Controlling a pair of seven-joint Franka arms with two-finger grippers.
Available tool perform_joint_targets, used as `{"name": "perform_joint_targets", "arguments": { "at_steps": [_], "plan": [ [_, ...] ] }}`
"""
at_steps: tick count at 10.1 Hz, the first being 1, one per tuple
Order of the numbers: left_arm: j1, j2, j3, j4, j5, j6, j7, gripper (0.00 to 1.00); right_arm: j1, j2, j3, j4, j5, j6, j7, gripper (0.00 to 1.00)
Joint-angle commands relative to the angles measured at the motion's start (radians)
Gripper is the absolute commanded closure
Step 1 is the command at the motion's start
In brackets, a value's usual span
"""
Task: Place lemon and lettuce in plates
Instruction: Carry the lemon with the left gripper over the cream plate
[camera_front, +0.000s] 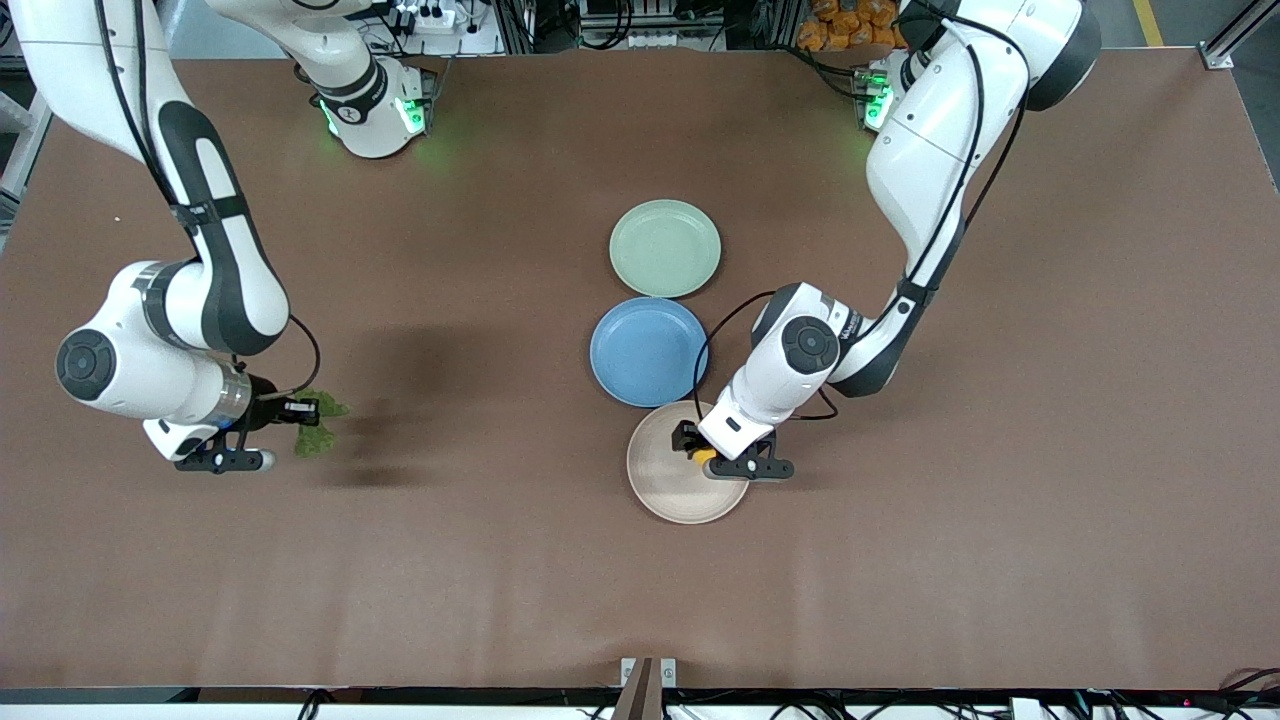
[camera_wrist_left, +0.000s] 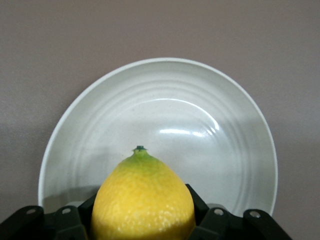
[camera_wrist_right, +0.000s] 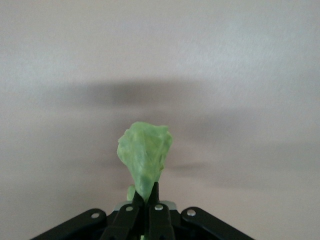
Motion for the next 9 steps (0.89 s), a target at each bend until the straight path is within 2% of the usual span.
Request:
{"name": "perform_joint_targets", "arguments": {
  "at_steps": [1, 2, 3, 4, 5, 6, 9],
  "plan": [
    [-0.014, 0.032, 0.004, 0.029, -0.016, 0.033, -0.015, 0.75, 0.064, -0.099, -0.002, -0.114, -0.021, 0.025, 0.098, 1.0],
    [-0.014, 0.032, 0.004, 0.027, -0.013, 0.033, -0.015, 0.64, 0.085, -0.104, -0.002, -0.118, -0.021, 0.024, 0.135, 1.0],
    [-0.012, 0.032, 0.005, 0.027, -0.012, 0.033, -0.015, 0.45, 0.107, -0.103, -0.002, -0.118, -0.021, 0.024, 0.181, 1.0],
    [-0.007, 0.028, 0.005, 0.027, -0.01, 0.033, -0.012, 0.39, 0.123, -0.103, 0.0, -0.118, -0.021, 0.019, 0.215, 1.0],
    [-0.004, 0.023, 0.005, 0.027, -0.009, 0.033, -0.012, 0.17, 0.142, -0.106, 0.001, -0.118, -0.021, 0.01, 0.262, 1.0],
    [-0.003, 0.015, 0.005, 0.027, -0.007, 0.033, -0.012, 0.0, 0.171, -0.109, 0.001, -0.116, -0.019, -0.007, 0.317, 1.0],
    [0.014, -0.02, 0.013, 0.026, -0.004, 0.015, -0.005, 0.0, 0.298, -0.133, 0.004, -0.114, -0.013, -0.07, 0.515, 1.0]
  ]
}}
